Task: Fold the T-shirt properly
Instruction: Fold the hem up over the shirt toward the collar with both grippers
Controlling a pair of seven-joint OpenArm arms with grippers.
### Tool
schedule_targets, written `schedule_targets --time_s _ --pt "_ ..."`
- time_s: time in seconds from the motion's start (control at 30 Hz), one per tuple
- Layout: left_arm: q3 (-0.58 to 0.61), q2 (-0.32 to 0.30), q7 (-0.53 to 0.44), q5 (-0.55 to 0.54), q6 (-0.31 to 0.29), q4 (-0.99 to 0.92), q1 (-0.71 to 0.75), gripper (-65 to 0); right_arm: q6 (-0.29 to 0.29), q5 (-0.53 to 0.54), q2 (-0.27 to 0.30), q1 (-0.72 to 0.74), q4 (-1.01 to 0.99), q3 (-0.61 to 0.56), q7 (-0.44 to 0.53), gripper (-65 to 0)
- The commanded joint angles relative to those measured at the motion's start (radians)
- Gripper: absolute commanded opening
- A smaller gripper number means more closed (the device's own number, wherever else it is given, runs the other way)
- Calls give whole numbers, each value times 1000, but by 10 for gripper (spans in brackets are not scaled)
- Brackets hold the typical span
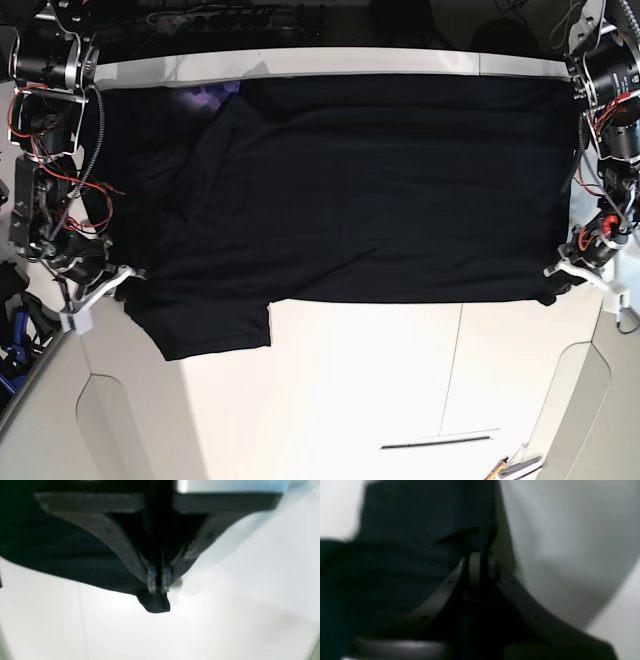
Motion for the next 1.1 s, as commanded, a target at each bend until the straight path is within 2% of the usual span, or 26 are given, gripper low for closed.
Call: schedule_targets --time_s 0.0,0.1,0.33,0.5,0.7,0.93,1.03,1.07 --pt "-21 -27 2 -39 -13 32 -21 -650 13 29 17 13 48 27 8 -650" --pt "-87 -27 102 -130 -13 82 6 -650 31 74 17 -33 142 81 -39 -650" --pt "-227 -27 317 -309 -13 198 133 -650 34 194 16 -196 382 140 -227 -650" --pt "-290 -27 468 -449 -13 302 247 -650 33 214 17 -333 549 174 -279 -650" --pt "-360 -27 525 -504 -13 449 386 -650 29 214 17 -435 675 247 -289 -650" --pt "-376 -26 534 -521 -13 558 514 -650 29 215 16 -447 680 288 -403 -650" --pt "-376 -26 546 -521 -13 558 529 -650 27 214 16 -460 680 288 -415 -650" --pt "-376 -26 546 -521 -13 558 530 -631 26 216 16 -464 680 288 -428 -650"
